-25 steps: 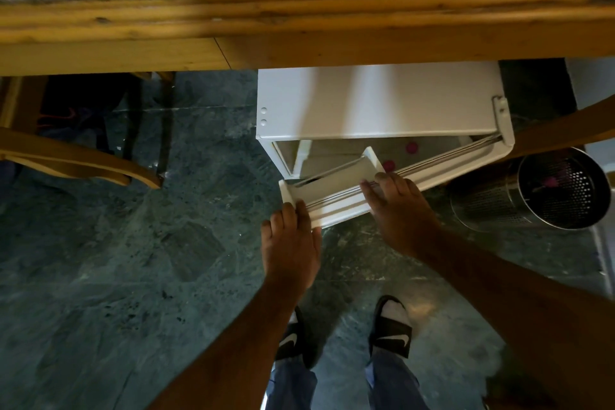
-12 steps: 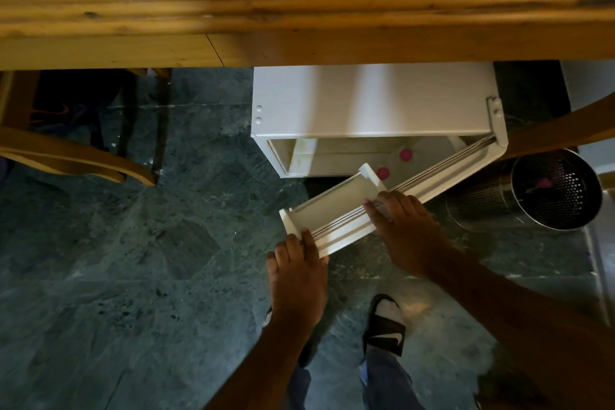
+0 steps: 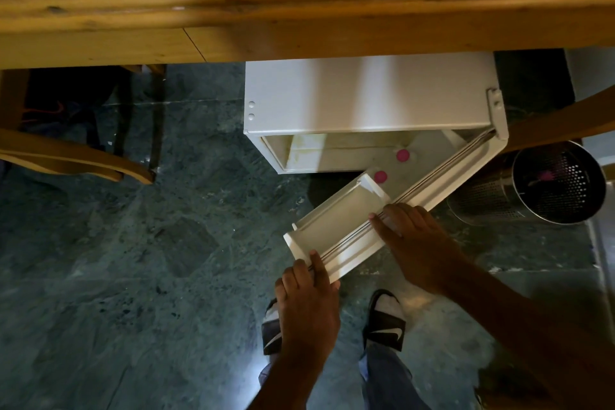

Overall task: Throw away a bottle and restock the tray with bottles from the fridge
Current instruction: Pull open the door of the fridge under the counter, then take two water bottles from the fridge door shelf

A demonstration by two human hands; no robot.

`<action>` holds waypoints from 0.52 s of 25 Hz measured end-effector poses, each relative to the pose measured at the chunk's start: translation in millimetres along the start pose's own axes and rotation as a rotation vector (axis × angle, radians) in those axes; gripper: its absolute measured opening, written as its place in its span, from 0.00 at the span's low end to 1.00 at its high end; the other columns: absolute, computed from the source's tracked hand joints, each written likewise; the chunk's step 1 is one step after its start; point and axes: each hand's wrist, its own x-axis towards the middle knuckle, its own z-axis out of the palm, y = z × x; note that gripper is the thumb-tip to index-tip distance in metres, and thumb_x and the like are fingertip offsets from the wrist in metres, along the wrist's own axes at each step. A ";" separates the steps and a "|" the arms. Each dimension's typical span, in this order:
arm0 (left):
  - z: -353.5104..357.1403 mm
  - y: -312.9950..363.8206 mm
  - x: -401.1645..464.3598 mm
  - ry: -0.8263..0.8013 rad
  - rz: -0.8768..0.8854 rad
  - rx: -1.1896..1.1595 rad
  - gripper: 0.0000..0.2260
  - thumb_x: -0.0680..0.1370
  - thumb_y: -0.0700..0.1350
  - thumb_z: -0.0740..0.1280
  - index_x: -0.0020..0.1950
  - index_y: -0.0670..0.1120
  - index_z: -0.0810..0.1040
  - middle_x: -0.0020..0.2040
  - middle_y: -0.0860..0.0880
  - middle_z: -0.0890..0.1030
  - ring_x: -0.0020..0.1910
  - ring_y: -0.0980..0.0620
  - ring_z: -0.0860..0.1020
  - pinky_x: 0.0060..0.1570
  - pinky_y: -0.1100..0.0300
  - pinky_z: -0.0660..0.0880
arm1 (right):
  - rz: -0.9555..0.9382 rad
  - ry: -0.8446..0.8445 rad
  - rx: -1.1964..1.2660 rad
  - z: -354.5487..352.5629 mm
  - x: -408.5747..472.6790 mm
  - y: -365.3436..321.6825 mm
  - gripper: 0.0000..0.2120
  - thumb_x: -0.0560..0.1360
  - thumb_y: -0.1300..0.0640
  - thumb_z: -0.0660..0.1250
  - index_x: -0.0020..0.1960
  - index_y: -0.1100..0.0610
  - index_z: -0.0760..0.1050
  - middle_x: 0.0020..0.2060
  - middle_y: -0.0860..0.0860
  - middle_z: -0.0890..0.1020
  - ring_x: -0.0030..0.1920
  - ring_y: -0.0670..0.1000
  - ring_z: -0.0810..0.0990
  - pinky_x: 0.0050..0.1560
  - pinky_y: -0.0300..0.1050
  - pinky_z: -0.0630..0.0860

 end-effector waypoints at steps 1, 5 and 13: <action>3.4 2.7 -3.7 0.010 0.007 0.001 0.29 0.74 0.56 0.69 0.68 0.40 0.73 0.53 0.37 0.79 0.49 0.39 0.78 0.49 0.43 0.78 | -0.009 0.006 -0.003 0.1 -3.6 1.5 0.34 0.65 0.56 0.75 0.68 0.60 0.69 0.61 0.64 0.76 0.61 0.64 0.74 0.60 0.64 0.73; 14.9 10.8 -20.1 0.034 0.032 0.011 0.29 0.74 0.58 0.64 0.69 0.41 0.72 0.51 0.39 0.79 0.46 0.40 0.77 0.46 0.43 0.78 | -0.045 0.030 0.010 4.4 -17.6 5.9 0.35 0.64 0.54 0.76 0.68 0.59 0.69 0.61 0.63 0.76 0.61 0.63 0.74 0.61 0.63 0.72; 25.4 27.0 -35.4 0.088 0.205 -0.004 0.37 0.65 0.61 0.75 0.68 0.42 0.75 0.48 0.42 0.81 0.41 0.44 0.80 0.39 0.49 0.80 | -0.089 -0.014 0.041 25.9 -47.5 16.9 0.39 0.65 0.51 0.73 0.72 0.57 0.63 0.65 0.61 0.73 0.66 0.62 0.70 0.67 0.59 0.61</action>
